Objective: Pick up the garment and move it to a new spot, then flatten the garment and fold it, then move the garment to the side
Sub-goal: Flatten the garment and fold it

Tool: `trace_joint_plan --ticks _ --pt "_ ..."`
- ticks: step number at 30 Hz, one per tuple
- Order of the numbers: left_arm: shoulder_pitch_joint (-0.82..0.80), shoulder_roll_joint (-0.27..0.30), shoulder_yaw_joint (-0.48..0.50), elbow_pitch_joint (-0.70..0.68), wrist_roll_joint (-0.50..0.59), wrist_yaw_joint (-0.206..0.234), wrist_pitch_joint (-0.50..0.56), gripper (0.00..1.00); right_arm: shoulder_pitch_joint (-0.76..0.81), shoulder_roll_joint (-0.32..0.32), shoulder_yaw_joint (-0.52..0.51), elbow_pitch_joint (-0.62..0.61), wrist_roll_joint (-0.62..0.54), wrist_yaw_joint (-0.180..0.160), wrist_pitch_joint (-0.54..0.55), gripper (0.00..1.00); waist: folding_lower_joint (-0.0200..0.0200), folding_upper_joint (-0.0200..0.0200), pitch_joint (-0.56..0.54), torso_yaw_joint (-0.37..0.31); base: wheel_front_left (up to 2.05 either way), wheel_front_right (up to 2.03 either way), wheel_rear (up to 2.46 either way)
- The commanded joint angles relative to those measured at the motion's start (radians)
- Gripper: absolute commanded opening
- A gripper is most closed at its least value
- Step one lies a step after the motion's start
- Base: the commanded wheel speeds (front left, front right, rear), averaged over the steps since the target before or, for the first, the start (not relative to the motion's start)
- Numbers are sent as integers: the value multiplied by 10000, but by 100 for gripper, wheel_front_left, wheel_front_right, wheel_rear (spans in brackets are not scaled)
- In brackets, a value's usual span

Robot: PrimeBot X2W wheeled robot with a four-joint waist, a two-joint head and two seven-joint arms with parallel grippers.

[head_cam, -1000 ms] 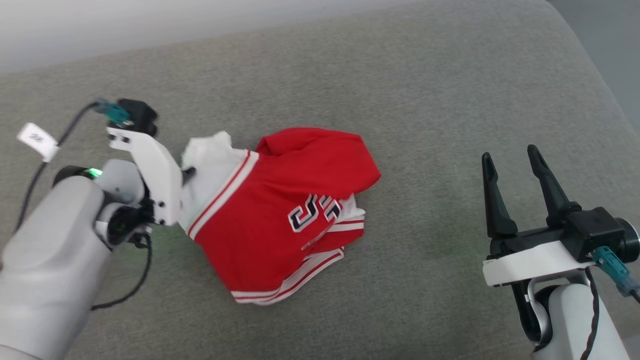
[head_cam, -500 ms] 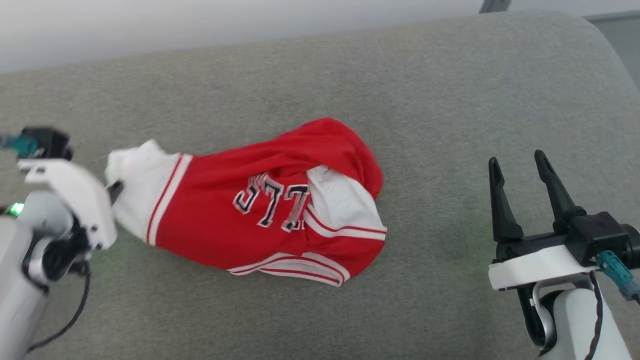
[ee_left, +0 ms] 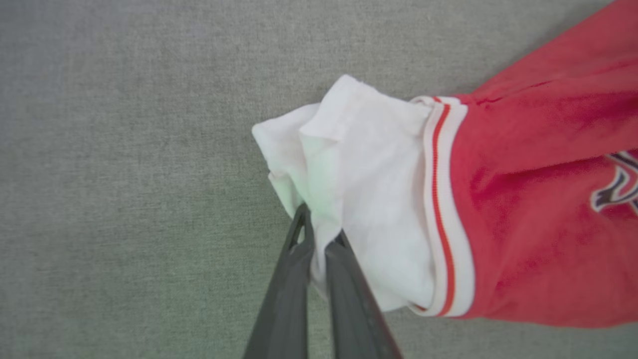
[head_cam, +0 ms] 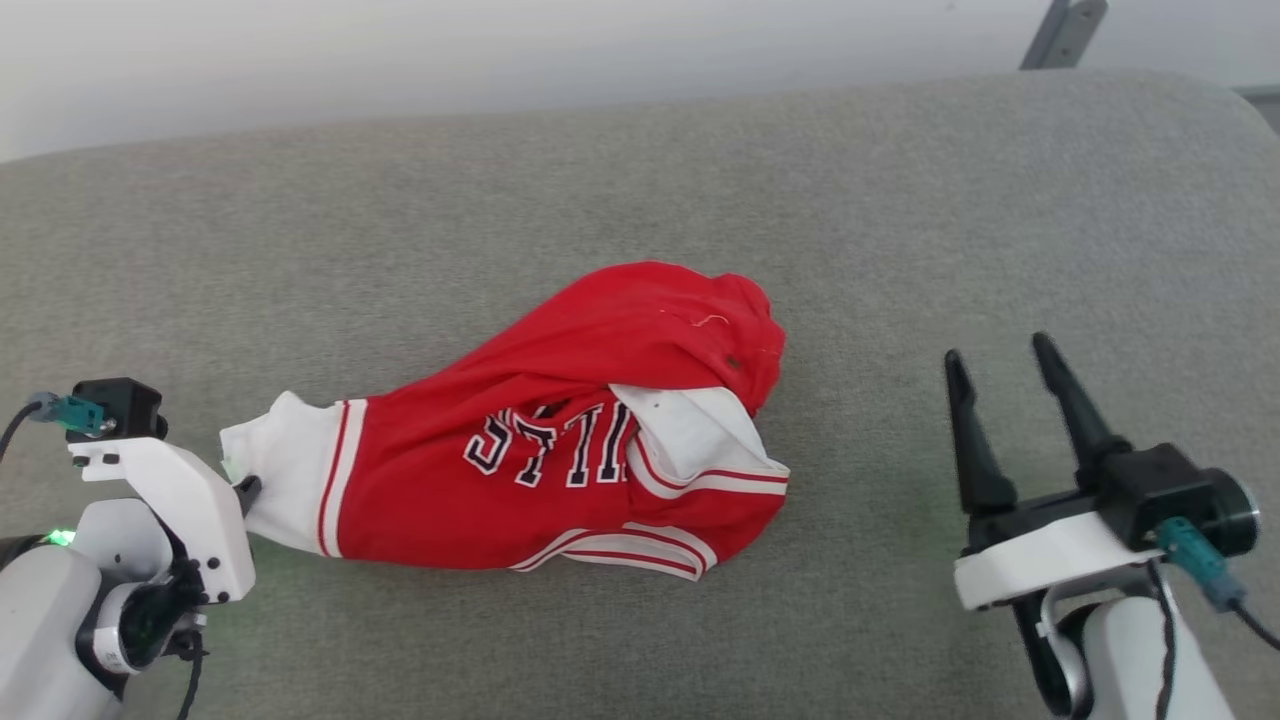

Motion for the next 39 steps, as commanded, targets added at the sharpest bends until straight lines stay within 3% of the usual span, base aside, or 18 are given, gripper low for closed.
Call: trace_joint_plan --ticks 1,14,28,29,30,32,39 --pt "172 -12 12 -64 90 -44 -177 100 111 -96 252 142 184 -1 -49 100 0 0 -113 143 0 0 0" --pt "696 -332 361 -1116 751 -256 -3036 100 -362 -1295 3065 845 2250 -2 1481 100 0 0 -192 928 0 0 0" --pt "1298 -1006 407 -1827 1448 -193 -5548 100 -1263 -2000 4055 1704 2998 -1 3740 100 0 0 70 2122 0 0 0" --pt "1320 -1029 416 -1851 1535 -176 -5755 100 -1308 -1974 4073 1799 3068 -1 3890 93 0 0 78 2187 0 0 0" --pt "1385 -1095 440 -1860 1568 -174 -5938 100 -1368 -1967 4145 1857 3087 -1 4030 49 0 0 79 2240 0 0 0" --pt "1483 -1165 502 -1906 1675 -141 -6277 100 -1517 -2041 4212 1914 3039 -1 4125 0 0 0 80 2332 0 0 0" --pt "2132 -1450 1256 -2241 2184 50 -6801 100 -1515 -2179 3869 1704 3309 -1 4460 0 0 0 -18 2400 0 0 0"
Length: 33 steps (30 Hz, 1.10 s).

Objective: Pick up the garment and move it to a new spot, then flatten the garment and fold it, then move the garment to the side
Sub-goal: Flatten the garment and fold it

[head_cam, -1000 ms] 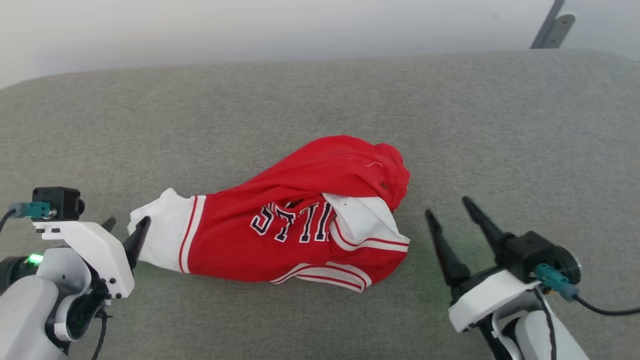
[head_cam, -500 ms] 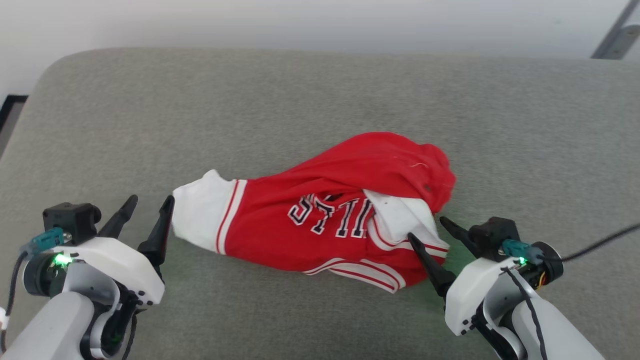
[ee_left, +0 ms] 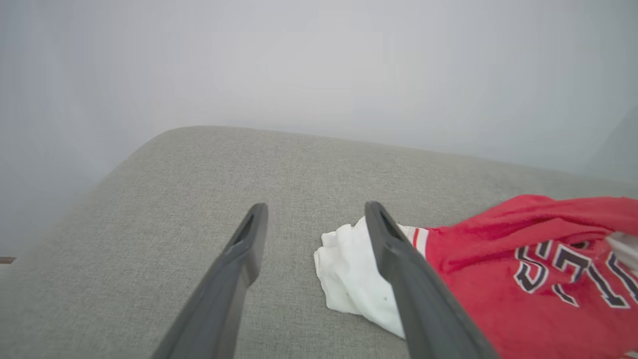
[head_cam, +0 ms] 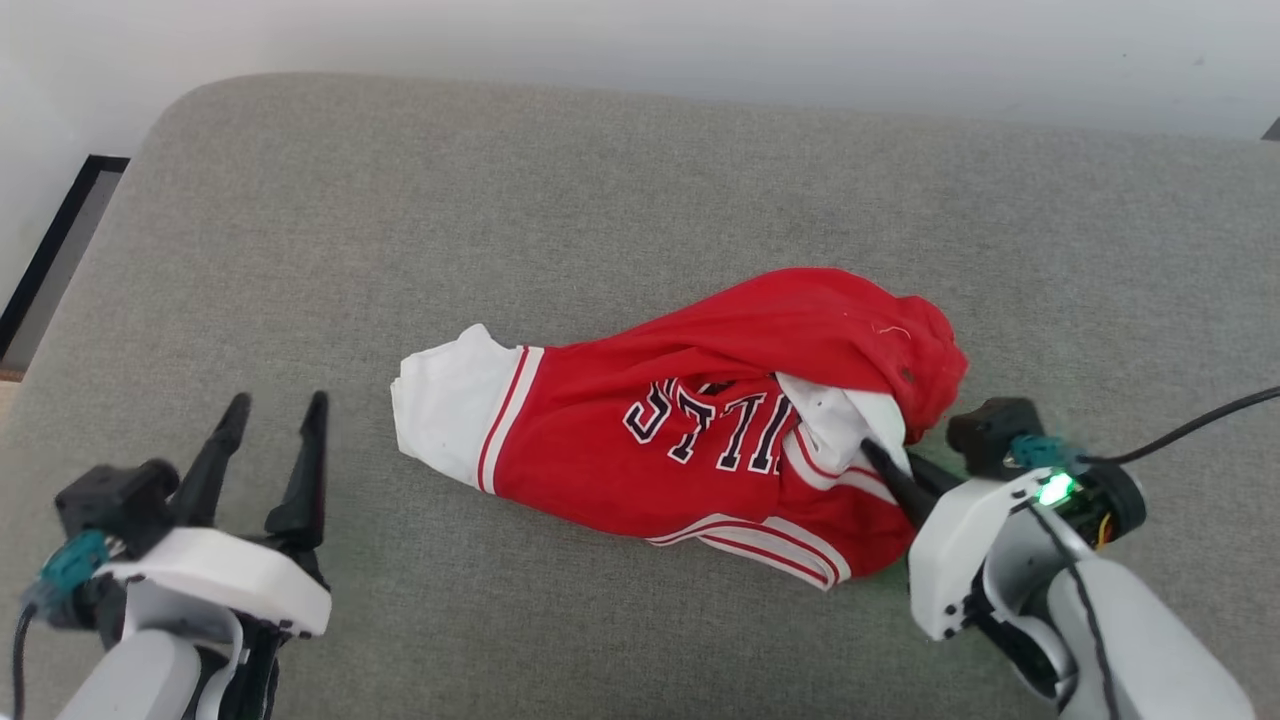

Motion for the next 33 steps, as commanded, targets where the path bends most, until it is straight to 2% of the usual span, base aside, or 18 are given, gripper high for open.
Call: trace_joint_plan --ticks 1,6,13,18,24,25,26,27,28,33 --pt "216 -70 129 -72 127 36 -72 100 88 -53 -117 -128 86 -1 102 0 0 0 -37 -29 0 0 0" --pt "855 -421 966 -460 477 -50 -91 100 511 -338 -1059 -993 416 -2 653 0 0 0 -163 -136 0 0 0" --pt "1451 -861 1781 -741 863 -305 -94 100 1253 -546 -3568 -2127 259 -2 1506 0 0 0 -285 -271 0 0 0" --pt "1607 -1141 2019 -721 1100 -548 -90 100 1506 -80 -5258 -1971 -348 -1 2359 0 0 0 -337 -295 0 0 0" --pt "1542 -1327 1975 -582 1331 -847 -91 100 1284 321 -5578 -1143 -687 -1 2689 0 0 0 -376 -299 0 0 0" --pt "1502 -1348 1956 -540 1350 -893 -91 100 1259 328 -5495 -974 -770 -1 2702 20 0 0 -387 -301 0 0 0" --pt "1447 -1366 1924 -518 1359 -954 -91 100 1242 304 -5367 -860 -828 -1 2703 44 0 0 -397 -304 0 0 0" --pt "1401 -1371 1911 -489 1378 -977 -91 100 1210 332 -5339 -753 -842 -1 2676 83 0 0 -413 -316 0 0 0" --pt "1360 -1362 1898 -468 1393 -1024 -91 100 1165 408 -5401 -660 -822 -2 2669 100 0 0 -427 -335 0 0 0" --pt "1083 -1230 1594 -554 1365 -1319 324 100 1147 407 -5279 -844 -745 -1 2708 100 0 0 -530 -487 0 0 0"
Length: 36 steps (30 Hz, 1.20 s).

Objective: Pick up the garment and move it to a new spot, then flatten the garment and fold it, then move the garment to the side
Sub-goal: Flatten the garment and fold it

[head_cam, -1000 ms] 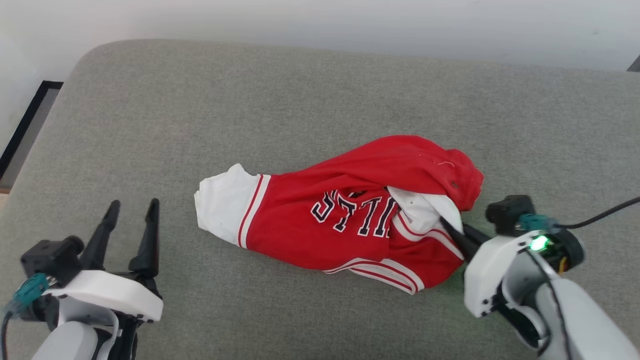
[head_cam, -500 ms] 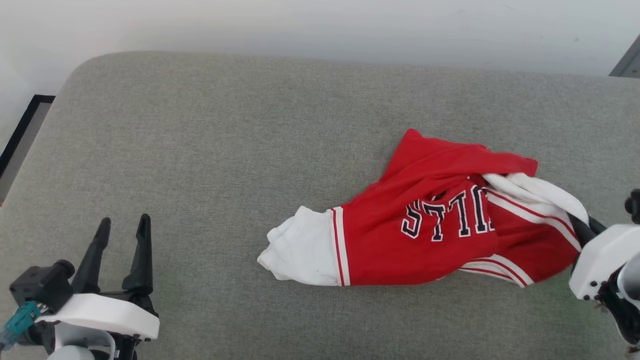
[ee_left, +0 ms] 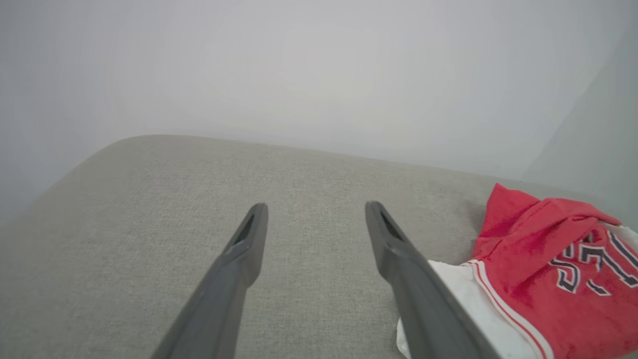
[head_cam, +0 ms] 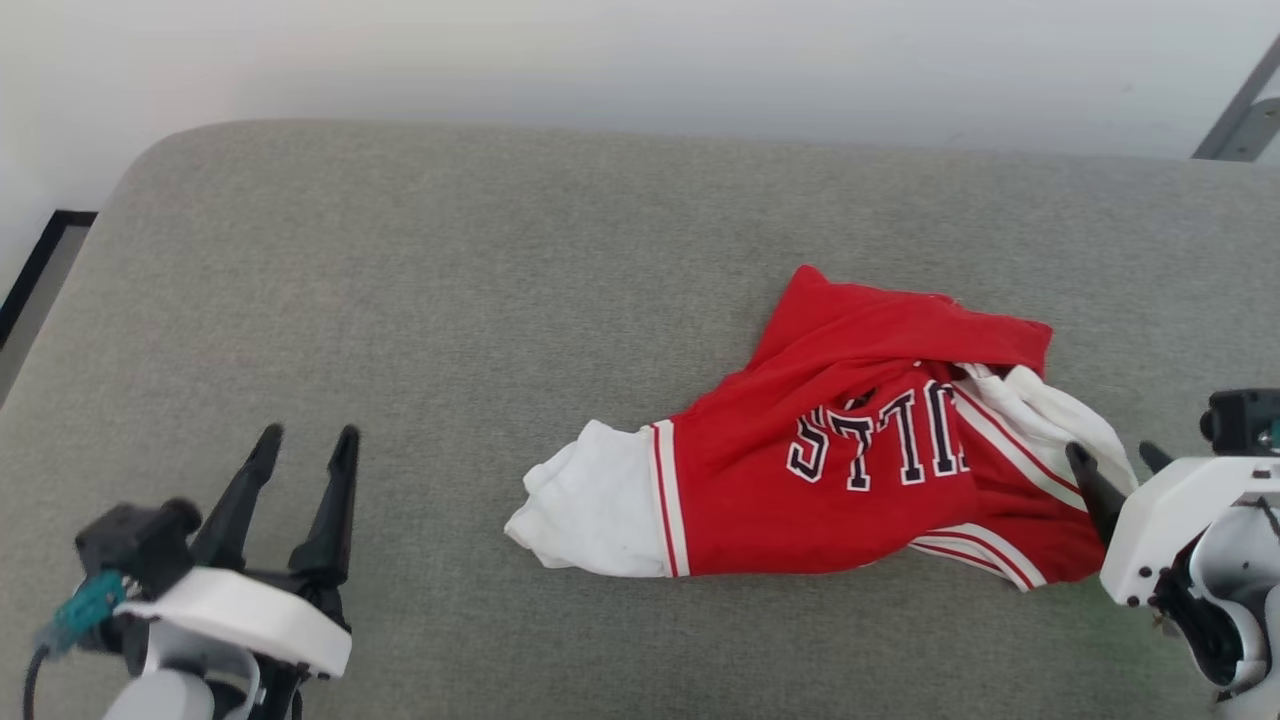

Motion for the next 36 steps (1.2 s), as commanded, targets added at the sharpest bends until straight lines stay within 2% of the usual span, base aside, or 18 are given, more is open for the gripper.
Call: trace_joint_plan --ticks 1,6,10,11,17,28,36 --pt "-280 81 -65 -107 67 -120 182 100 20 -14 21 -216 80 -1 -66 100 0 -1 -63 -91 0 0 0" --pt "-898 395 -461 -361 -50 -451 1182 100 207 120 10 -1124 19 -1 -715 100 0 -1 -179 -531 0 0 0" --pt "-1515 656 -794 -487 -245 -686 2141 100 282 608 -156 -1784 -319 -1 -1445 100 0 -1 -248 -1056 0 0 0" --pt "-1870 726 -1012 -566 -331 -773 2639 100 345 858 -257 -2068 -497 -1 -1838 100 0 -1 -245 -1344 0 0 0" --pt "-3186 1025 -1825 -382 -714 -1017 4149 100 444 1256 146 -2642 -1267 -1 -3331 100 0 -1 -149 -2250 0 0 0" --pt "-5679 1253 -3944 565 -1686 -1089 6491 100 353 1654 1125 -2104 -2034 -1 -5727 100 0 -1 263 -3756 0 0 0" --pt "-6849 1224 -5217 1502 -2054 -1091 7610 100 193 1879 1384 -1583 -1926 -2 -6379 100 0 -1 631 -4386 0 0 0"
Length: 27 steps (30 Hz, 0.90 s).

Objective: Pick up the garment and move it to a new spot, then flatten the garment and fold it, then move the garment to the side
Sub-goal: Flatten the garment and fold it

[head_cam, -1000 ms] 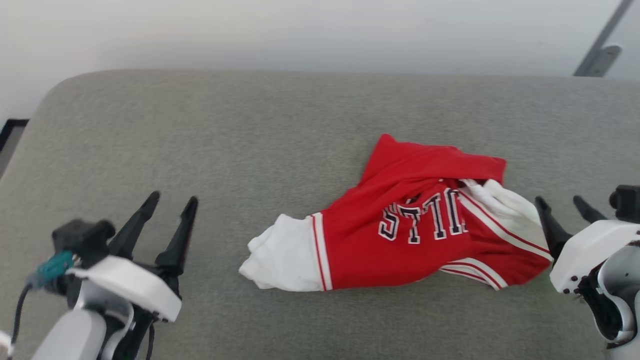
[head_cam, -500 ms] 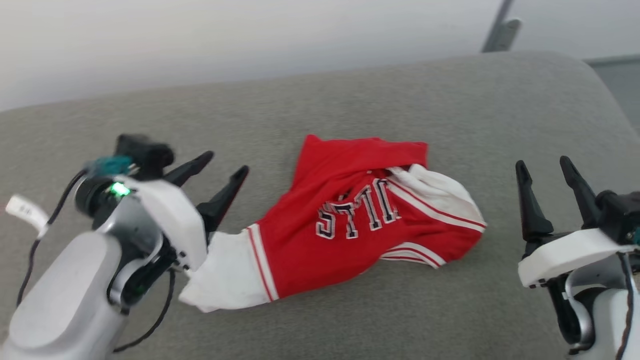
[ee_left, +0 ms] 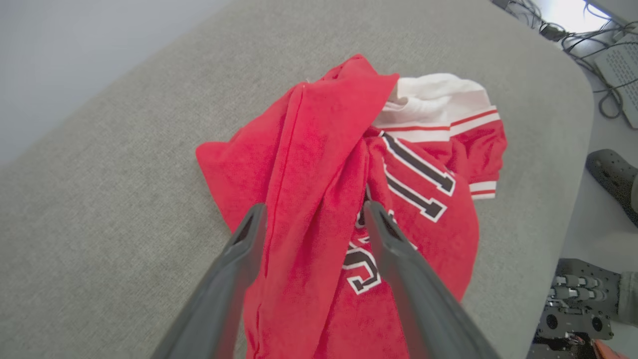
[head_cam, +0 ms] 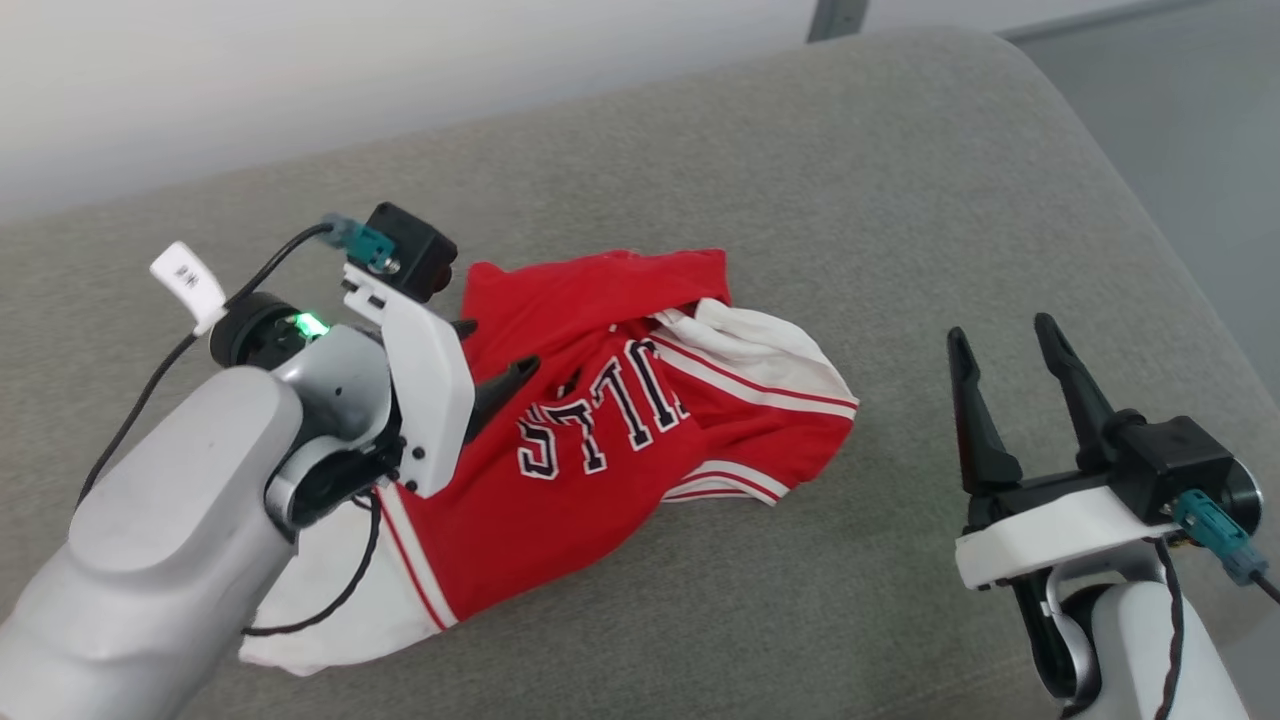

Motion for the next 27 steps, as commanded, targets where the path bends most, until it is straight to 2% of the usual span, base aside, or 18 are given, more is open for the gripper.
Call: trace_joint_plan --ticks 1,8,12,14,15,21,27 --pt "-196 -39 -72 109 -55 -32 73 100 -132 61 31 40 52 -4 -93 100 0 0 183 -211 0 0 0" --pt "-946 -122 -1033 1180 -38 -26 462 100 -414 98 362 470 449 -3 -362 100 0 0 596 -703 0 0 0" --pt "-1195 -190 -1334 1845 50 -26 342 100 -524 89 527 684 605 -3 -501 100 0 0 776 -863 0 0 0" --pt "-1334 -226 -1365 2093 -24 -26 271 3 -558 88 523 768 666 -4 -579 100 0 0 832 -879 0 0 0" --pt "-1387 -228 -1351 2189 -87 -26 284 0 -561 89 510 792 689 -3 -599 100 0 0 848 -867 0 0 0" --pt "-1654 -192 -1102 2337 -415 -24 52 0 -571 86 242 936 653 -4 -736 100 0 0 870 -609 0 0 0" --pt "-1645 80 -445 2014 -878 287 -319 0 -602 83 44 1021 609 -3 -778 100 0 0 861 -247 0 0 0"
